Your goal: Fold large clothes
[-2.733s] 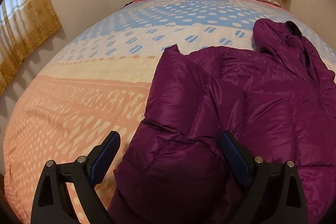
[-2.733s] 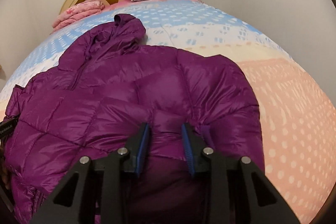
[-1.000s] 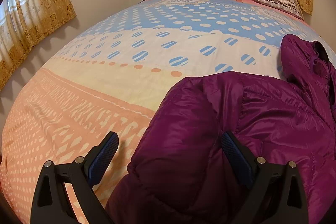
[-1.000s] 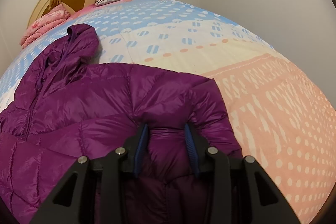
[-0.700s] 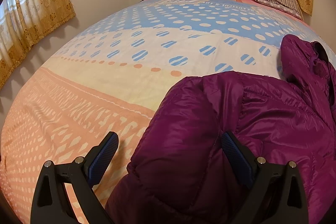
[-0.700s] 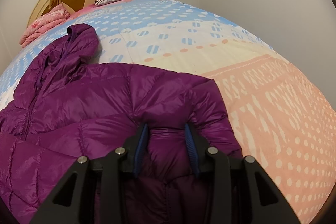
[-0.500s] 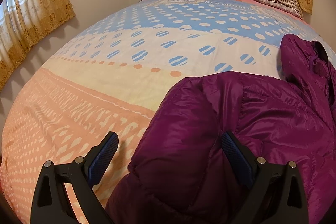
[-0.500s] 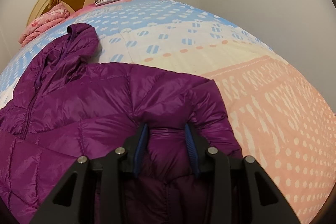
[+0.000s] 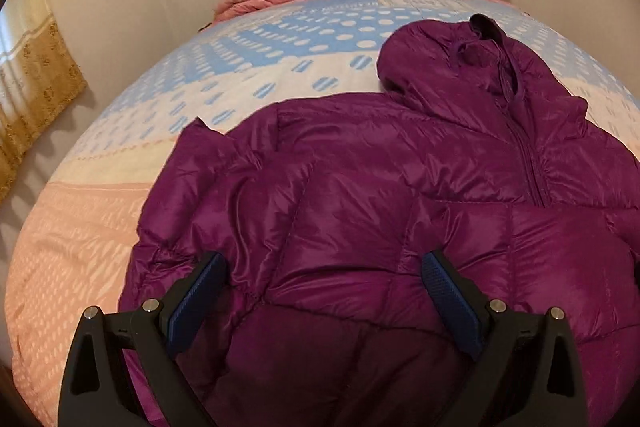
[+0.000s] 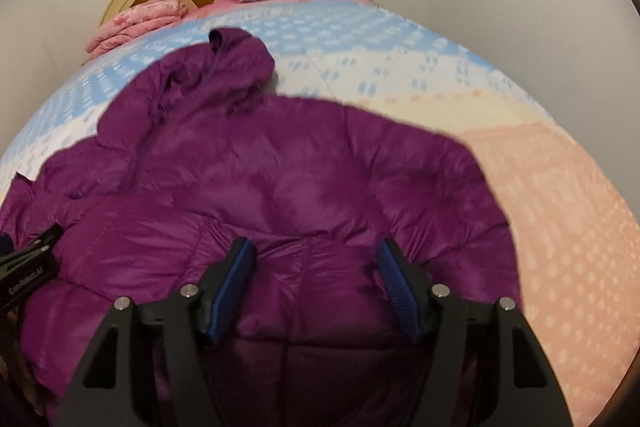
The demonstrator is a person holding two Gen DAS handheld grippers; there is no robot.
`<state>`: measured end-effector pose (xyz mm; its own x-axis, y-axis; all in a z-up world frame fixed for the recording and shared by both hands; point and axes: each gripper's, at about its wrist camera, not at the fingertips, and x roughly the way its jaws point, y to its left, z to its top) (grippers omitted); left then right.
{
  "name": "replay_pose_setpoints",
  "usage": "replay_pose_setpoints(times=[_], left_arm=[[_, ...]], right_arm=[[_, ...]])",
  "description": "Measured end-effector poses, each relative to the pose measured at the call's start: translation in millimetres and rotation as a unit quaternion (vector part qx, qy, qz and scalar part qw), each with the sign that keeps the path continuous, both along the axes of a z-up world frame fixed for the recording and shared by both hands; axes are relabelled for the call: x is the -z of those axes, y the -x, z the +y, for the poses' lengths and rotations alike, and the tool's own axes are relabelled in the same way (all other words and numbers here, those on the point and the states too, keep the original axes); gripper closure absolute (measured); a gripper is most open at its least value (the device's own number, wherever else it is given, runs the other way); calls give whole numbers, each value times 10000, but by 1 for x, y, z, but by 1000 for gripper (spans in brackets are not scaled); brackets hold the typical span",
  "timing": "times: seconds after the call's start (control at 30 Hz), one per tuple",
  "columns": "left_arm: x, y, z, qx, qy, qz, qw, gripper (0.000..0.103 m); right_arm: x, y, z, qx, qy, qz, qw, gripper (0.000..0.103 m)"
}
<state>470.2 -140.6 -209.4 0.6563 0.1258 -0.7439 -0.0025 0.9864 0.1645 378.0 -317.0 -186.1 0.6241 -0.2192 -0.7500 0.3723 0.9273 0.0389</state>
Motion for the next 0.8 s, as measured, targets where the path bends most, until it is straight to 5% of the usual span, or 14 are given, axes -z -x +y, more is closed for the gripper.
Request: replay_pose_setpoints(times=[0.8], left_arm=[[5, -4, 6, -31, 191, 94, 9998, 1]], right_arm=[[4, -5, 13, 51, 444, 187, 9988, 33]])
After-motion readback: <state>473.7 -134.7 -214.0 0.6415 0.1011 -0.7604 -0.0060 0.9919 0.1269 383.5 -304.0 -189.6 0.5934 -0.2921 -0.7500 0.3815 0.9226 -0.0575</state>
